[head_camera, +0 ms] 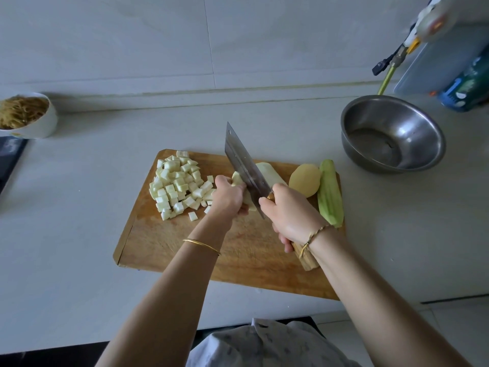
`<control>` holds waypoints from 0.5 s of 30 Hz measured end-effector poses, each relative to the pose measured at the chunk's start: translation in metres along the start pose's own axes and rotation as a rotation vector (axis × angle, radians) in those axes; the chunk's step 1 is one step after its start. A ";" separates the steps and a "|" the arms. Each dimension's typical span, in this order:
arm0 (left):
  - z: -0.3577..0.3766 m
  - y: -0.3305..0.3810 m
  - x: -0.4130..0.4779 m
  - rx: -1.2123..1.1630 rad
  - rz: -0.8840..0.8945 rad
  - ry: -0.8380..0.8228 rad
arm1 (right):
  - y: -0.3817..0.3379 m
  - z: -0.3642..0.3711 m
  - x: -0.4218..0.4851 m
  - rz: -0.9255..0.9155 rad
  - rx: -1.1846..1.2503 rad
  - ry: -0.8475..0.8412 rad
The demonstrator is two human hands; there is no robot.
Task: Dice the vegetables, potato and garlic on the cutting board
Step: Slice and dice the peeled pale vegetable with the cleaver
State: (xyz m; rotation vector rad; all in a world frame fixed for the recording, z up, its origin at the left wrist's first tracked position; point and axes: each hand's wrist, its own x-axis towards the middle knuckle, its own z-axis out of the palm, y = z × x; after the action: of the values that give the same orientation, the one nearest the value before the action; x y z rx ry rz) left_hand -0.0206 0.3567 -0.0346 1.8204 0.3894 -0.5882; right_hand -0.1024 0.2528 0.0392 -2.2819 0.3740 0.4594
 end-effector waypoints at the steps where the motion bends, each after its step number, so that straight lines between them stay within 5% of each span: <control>1: 0.000 0.000 0.001 0.004 0.000 0.000 | -0.001 0.001 0.002 0.001 0.001 -0.007; 15: -0.001 -0.005 0.000 -0.005 0.055 -0.010 | 0.003 0.014 0.029 0.000 -0.053 -0.063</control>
State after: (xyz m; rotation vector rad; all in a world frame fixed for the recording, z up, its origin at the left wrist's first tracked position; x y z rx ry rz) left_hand -0.0234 0.3592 -0.0384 1.8163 0.3327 -0.5580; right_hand -0.0807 0.2570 0.0157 -2.3124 0.3340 0.5451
